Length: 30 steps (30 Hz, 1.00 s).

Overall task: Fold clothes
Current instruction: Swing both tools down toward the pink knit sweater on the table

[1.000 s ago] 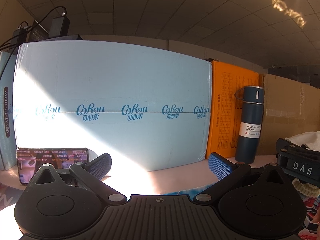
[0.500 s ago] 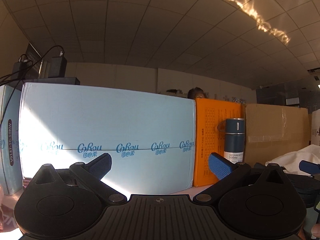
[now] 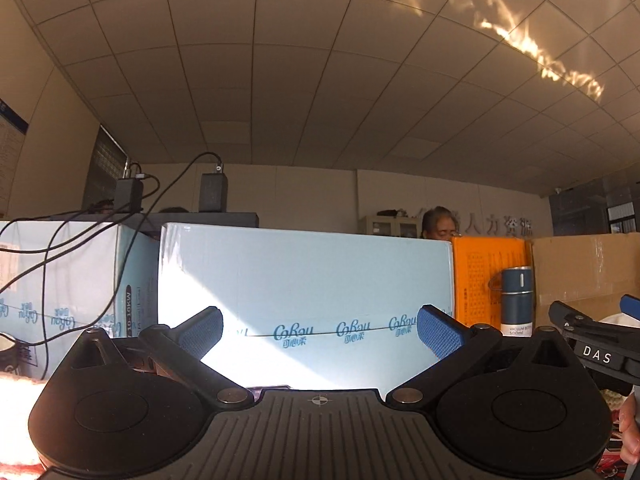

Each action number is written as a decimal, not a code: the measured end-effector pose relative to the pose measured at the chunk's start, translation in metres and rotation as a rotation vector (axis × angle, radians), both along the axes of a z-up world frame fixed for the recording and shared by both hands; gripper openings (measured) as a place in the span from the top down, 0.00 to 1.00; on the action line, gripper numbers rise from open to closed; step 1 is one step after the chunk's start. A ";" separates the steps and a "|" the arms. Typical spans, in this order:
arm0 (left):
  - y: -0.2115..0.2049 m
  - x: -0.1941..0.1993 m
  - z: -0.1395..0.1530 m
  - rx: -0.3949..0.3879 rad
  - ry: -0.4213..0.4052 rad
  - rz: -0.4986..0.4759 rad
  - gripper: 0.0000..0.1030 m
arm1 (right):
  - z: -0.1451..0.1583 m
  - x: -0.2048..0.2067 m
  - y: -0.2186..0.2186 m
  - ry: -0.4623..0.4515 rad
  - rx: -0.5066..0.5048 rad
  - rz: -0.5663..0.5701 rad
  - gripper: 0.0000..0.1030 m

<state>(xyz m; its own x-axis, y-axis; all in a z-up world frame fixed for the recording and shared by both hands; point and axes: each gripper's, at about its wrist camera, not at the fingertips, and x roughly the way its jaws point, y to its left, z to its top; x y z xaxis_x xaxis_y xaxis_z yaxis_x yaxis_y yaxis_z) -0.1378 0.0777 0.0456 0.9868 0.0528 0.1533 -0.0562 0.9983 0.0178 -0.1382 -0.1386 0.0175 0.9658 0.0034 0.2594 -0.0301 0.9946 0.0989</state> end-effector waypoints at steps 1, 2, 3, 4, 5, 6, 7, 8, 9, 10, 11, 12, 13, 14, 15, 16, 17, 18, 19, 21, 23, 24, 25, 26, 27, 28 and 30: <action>0.007 -0.003 0.001 0.003 -0.001 0.011 0.00 | 0.004 -0.004 0.003 0.006 0.007 0.029 0.00; 0.014 -0.007 0.003 0.005 -0.003 0.021 0.00 | 0.008 -0.008 0.008 0.014 0.010 0.064 0.00; 0.021 -0.011 0.005 0.007 -0.004 0.031 0.00 | 0.012 -0.012 0.013 0.019 0.009 0.097 0.00; 0.029 -0.014 0.007 0.011 -0.004 0.045 0.00 | 0.017 -0.017 0.021 0.020 0.003 0.131 0.00; 0.036 -0.016 0.009 0.016 -0.004 0.064 0.00 | 0.021 -0.022 0.029 0.022 -0.002 0.162 0.00; 0.044 -0.019 0.011 0.025 0.000 0.092 0.00 | 0.024 -0.027 0.038 0.026 -0.008 0.192 0.00; 0.054 -0.021 0.013 0.035 0.007 0.137 0.00 | 0.028 -0.031 0.046 0.034 -0.011 0.227 0.00; 0.064 -0.023 0.015 0.036 0.012 0.176 0.00 | 0.032 -0.033 0.055 0.052 -0.009 0.274 0.00; 0.076 -0.025 0.017 0.022 0.017 0.202 0.00 | 0.037 -0.033 0.063 0.077 -0.004 0.336 0.00; 0.091 -0.027 0.019 -0.001 0.026 0.230 0.00 | 0.041 -0.033 0.071 0.101 0.006 0.404 0.00; 0.105 -0.028 0.021 -0.020 0.038 0.257 0.00 | 0.044 -0.033 0.079 0.119 0.020 0.465 0.00; 0.119 -0.029 0.023 -0.039 0.054 0.288 0.00 | 0.047 -0.034 0.088 0.140 0.031 0.518 0.00; 0.135 -0.031 0.025 -0.060 0.072 0.322 0.00 | 0.051 -0.033 0.098 0.165 0.037 0.561 0.00; 0.151 -0.032 0.026 -0.090 0.094 0.348 0.00 | 0.053 -0.031 0.107 0.191 0.040 0.601 0.00; 0.168 -0.032 0.026 -0.130 0.119 0.364 0.00 | 0.056 -0.028 0.118 0.222 0.048 0.645 0.00; 0.185 -0.033 0.026 -0.180 0.146 0.378 0.00 | 0.058 -0.024 0.129 0.260 0.063 0.684 0.00; 0.202 -0.033 0.026 -0.236 0.173 0.386 0.00 | 0.059 -0.019 0.138 0.297 0.079 0.713 0.00; 0.217 -0.032 0.023 -0.291 0.202 0.392 0.00 | 0.060 -0.014 0.148 0.335 0.096 0.741 0.00; 0.232 -0.031 0.020 -0.348 0.234 0.398 0.00 | 0.061 -0.008 0.159 0.377 0.112 0.768 0.00; 0.259 -0.028 0.012 -0.446 0.291 0.414 0.00 | 0.058 0.006 0.179 0.464 0.132 0.809 0.00; 0.275 -0.023 0.000 -0.494 0.323 0.450 0.00 | 0.052 0.021 0.198 0.555 0.161 0.845 0.00; 0.282 -0.021 -0.008 -0.523 0.328 0.462 0.00 | 0.047 0.030 0.208 0.606 0.178 0.863 0.00; 0.288 -0.020 -0.015 -0.555 0.331 0.465 0.00 | 0.040 0.039 0.217 0.658 0.194 0.884 0.00; 0.293 -0.019 -0.022 -0.584 0.339 0.459 0.00 | 0.034 0.047 0.224 0.705 0.207 0.904 0.00; 0.297 -0.019 -0.029 -0.609 0.351 0.441 0.00 | 0.030 0.052 0.232 0.746 0.219 0.923 0.00; 0.302 -0.018 -0.035 -0.634 0.364 0.423 0.00 | 0.025 0.058 0.241 0.785 0.229 0.939 0.00; 0.308 -0.020 -0.042 -0.662 0.370 0.400 0.00 | 0.015 0.068 0.260 0.856 0.241 0.962 0.00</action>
